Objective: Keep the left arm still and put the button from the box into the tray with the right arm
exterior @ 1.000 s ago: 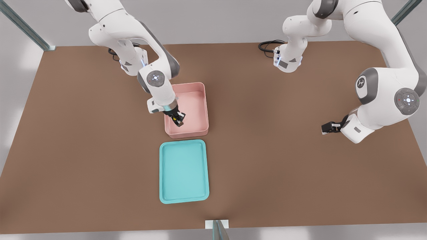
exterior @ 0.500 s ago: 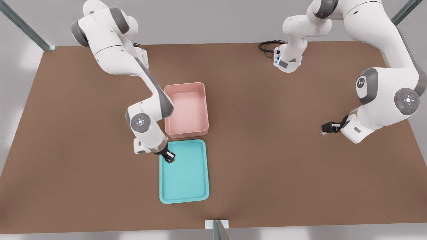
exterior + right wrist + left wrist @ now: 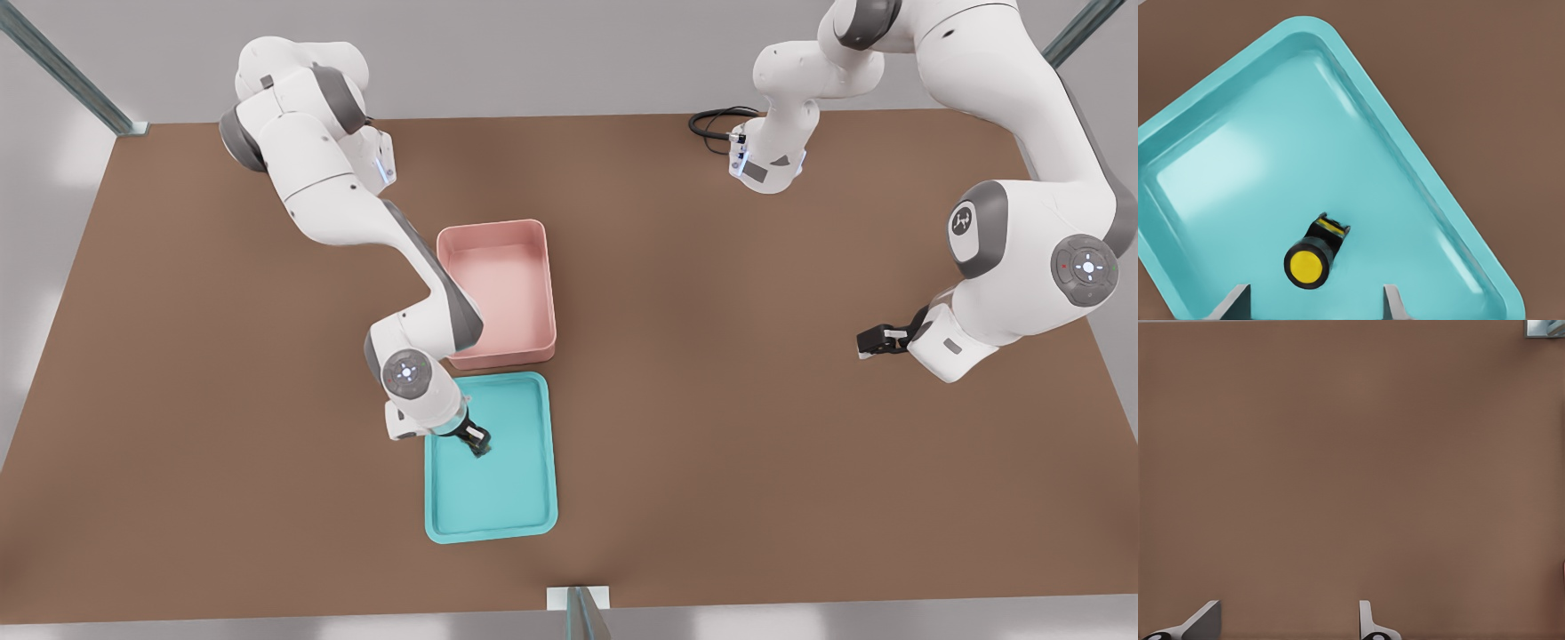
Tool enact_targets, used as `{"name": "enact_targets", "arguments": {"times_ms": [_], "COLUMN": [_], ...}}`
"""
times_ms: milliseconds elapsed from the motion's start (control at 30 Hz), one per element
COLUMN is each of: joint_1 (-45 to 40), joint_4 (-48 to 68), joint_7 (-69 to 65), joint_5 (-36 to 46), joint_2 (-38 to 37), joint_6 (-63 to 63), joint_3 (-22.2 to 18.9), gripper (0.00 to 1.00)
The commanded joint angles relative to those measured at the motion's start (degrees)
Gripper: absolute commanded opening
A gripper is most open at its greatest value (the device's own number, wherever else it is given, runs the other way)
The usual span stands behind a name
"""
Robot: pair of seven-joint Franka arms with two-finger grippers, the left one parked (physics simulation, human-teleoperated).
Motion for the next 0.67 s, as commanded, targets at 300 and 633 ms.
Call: {"name": "enact_targets", "arguments": {"times_ms": [300,633], "joint_1": [-0.38,1.56], "joint_4": [-6.42,-13.27], "joint_7": [-59.31,-53.87], "joint_5": [9.11,8.15], "joint_2": [-26.94,-30.99], "joint_6": [-27.44,-27.09], "joint_3": [-29.23,-27.66], "gripper": [1.0,1.0]}}
